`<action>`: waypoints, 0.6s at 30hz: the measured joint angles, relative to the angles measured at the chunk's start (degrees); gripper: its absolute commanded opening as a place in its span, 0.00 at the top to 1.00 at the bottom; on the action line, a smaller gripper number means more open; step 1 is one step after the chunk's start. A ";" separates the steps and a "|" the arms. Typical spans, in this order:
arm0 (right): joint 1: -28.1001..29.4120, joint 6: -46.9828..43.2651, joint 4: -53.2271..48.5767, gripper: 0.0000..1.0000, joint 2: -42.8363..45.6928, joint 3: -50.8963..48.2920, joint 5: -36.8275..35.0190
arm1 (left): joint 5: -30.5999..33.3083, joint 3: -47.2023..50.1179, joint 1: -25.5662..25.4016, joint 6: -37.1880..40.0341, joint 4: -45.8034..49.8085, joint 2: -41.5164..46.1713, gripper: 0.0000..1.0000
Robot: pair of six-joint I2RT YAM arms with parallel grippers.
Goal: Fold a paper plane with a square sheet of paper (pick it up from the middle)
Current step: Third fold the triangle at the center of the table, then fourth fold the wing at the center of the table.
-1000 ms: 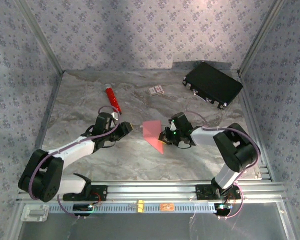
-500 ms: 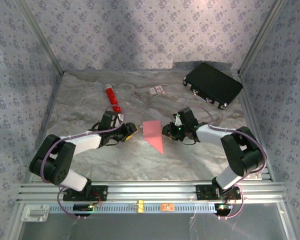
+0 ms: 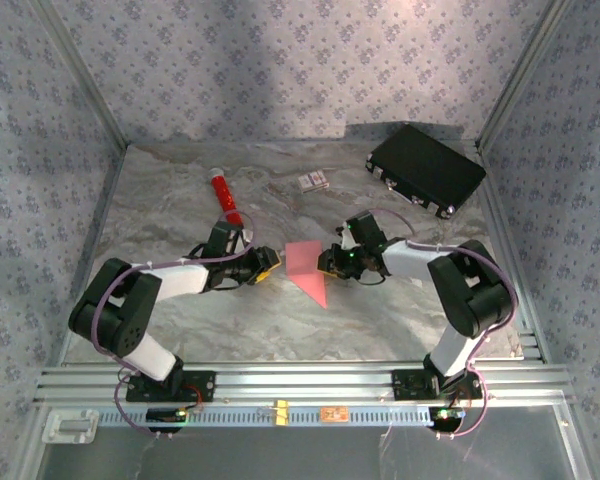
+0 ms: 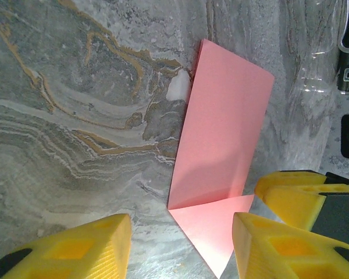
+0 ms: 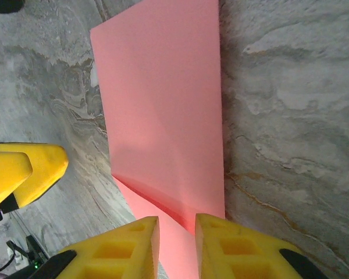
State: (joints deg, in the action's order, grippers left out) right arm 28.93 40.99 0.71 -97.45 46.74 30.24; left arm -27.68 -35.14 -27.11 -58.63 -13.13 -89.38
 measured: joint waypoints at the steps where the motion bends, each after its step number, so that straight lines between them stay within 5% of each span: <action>1: 0.11 -0.37 -0.55 0.76 -0.28 0.42 0.00 | -0.04 0.00 0.00 0.00 -0.07 0.00 0.52; 18: 0.24 -3.17 -4.98 0.74 -0.59 0.87 -0.72 | -0.22 -0.04 -0.02 0.00 -0.33 -0.07 0.51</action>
State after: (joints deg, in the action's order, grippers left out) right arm 29.17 37.82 -4.27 -98.04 47.62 29.52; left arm -27.90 -35.18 -27.14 -58.63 -13.45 -89.45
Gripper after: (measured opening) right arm 0.255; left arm 0.486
